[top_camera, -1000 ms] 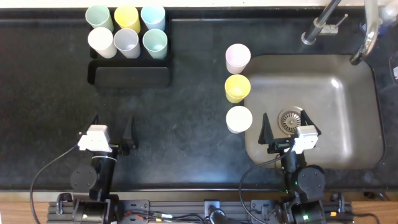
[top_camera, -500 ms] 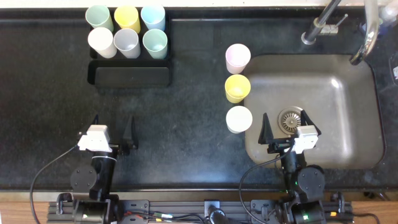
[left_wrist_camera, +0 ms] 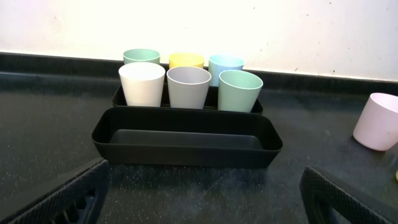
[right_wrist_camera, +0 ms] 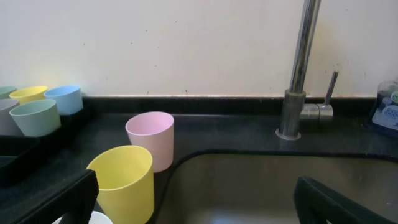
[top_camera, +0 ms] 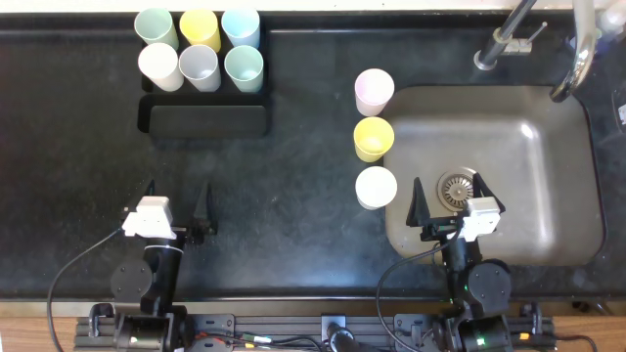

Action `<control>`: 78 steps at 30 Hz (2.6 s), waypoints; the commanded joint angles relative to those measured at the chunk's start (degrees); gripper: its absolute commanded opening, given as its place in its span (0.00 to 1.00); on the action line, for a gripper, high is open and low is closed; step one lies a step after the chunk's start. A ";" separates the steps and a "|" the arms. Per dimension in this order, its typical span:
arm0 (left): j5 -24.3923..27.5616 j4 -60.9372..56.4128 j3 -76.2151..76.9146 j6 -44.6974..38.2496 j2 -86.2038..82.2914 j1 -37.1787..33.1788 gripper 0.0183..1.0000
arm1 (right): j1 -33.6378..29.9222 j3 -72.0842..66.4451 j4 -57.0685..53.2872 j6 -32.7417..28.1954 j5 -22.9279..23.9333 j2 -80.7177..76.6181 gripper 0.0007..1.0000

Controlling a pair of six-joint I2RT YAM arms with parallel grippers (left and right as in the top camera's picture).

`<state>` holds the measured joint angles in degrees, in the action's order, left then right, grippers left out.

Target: Store Cups

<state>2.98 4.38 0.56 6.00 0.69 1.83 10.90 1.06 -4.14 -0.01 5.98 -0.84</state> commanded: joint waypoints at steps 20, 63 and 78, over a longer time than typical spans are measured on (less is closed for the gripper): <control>0.33 -0.13 -0.09 -0.57 -0.52 -0.22 1.00 | -0.33 -0.79 0.22 -0.02 -0.20 0.63 1.00; -3.54 85.22 160.06 27.41 135.88 32.50 1.00 | -0.33 -0.79 0.22 -0.02 -0.20 0.63 1.00; -4.63 85.74 172.52 31.34 154.05 35.39 1.00 | -0.33 -0.79 0.22 0.00 -0.20 0.63 1.00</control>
<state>-0.30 90.26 171.41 35.73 152.55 37.10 10.87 1.06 -4.29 -0.01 5.96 -0.73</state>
